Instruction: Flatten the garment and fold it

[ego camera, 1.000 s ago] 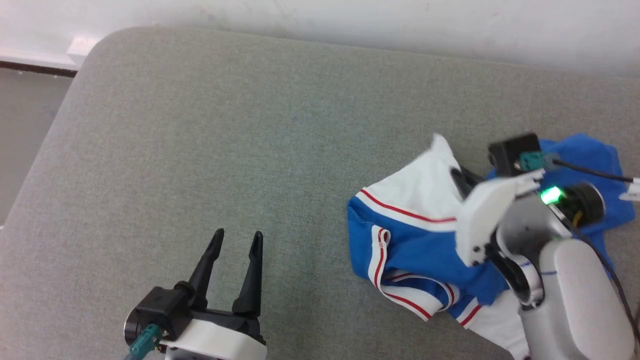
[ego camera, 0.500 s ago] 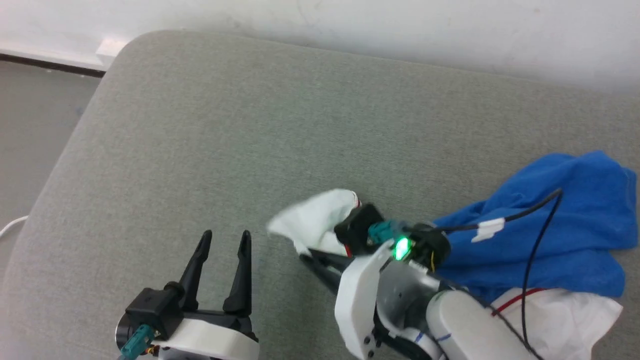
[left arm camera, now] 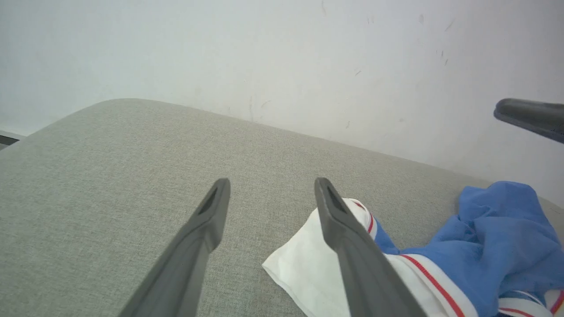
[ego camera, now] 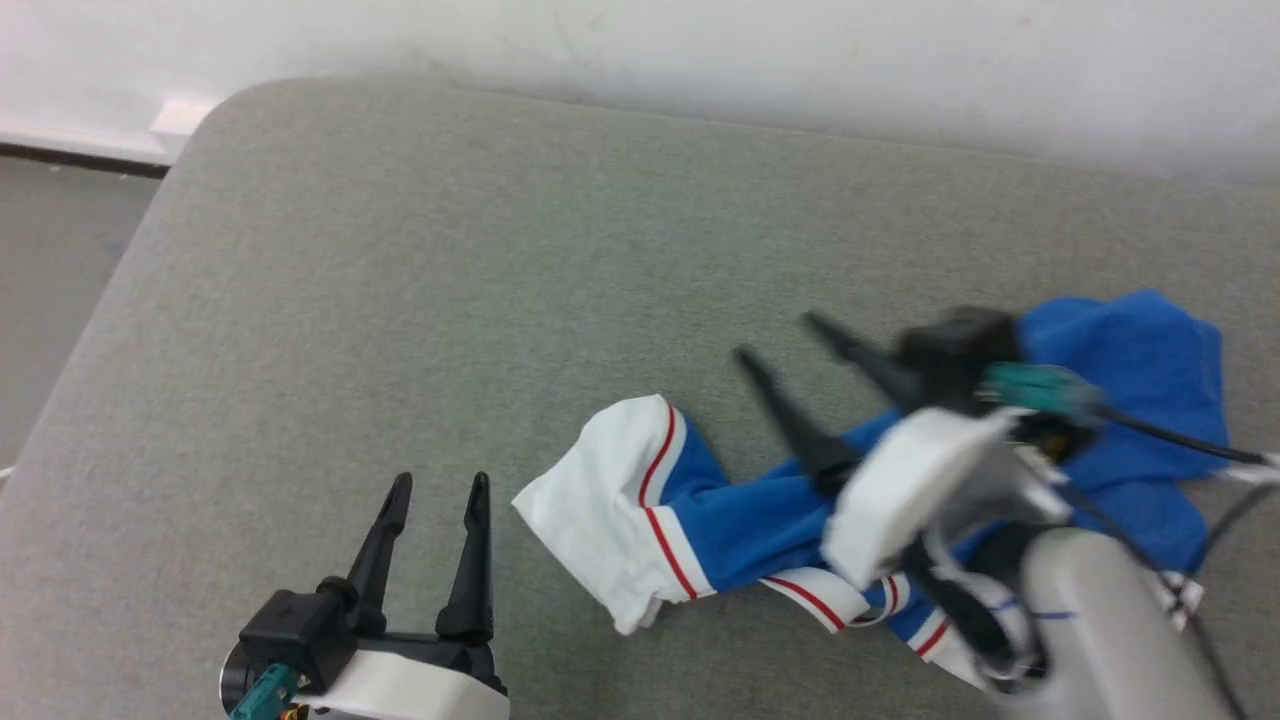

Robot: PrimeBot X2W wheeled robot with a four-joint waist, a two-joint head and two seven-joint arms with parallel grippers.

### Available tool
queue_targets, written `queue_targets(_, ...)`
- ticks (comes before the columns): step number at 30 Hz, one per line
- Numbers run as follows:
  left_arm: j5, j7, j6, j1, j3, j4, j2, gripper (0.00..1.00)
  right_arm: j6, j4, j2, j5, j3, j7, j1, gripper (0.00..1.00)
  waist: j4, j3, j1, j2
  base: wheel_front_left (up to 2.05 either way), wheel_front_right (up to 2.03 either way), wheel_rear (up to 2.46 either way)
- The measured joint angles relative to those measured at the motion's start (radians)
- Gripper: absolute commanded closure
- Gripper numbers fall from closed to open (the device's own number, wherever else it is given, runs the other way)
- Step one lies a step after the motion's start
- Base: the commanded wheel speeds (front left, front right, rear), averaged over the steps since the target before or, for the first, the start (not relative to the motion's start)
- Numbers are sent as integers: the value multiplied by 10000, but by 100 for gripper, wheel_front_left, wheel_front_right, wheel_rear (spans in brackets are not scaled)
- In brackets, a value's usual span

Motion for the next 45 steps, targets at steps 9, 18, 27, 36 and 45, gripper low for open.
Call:
queue_targets(9,35,0,-15,20,4,-408,284,0,-2,-2489,-19,-1360,-3804,-2328,2774,0,-855,11,-1,0,0,0,0)
queue_targets(18,205,0,-284,654,-151,-876,629,0,-2,-2364,-27,-395,-5051,-4205,5354,0,-1592,255,-1,0,0,0,0)
queue_targets(27,1170,1285,-541,826,-777,-1791,1726,0,-2,-2086,-25,-297,-4955,-4675,5274,0,-1916,347,0,0,0,0,0)
queue_targets(36,1360,4614,-1423,696,-1971,-1929,2769,0,-2,-2025,-25,-295,-4784,-4656,5157,0,-1853,492,0,0,0,0,0)
queue_targets(45,1459,4408,-1325,44,-2084,-1018,2297,0,-2,-1992,-27,-295,-4698,-4558,5099,0,-1921,619,0,0,0,0,0)
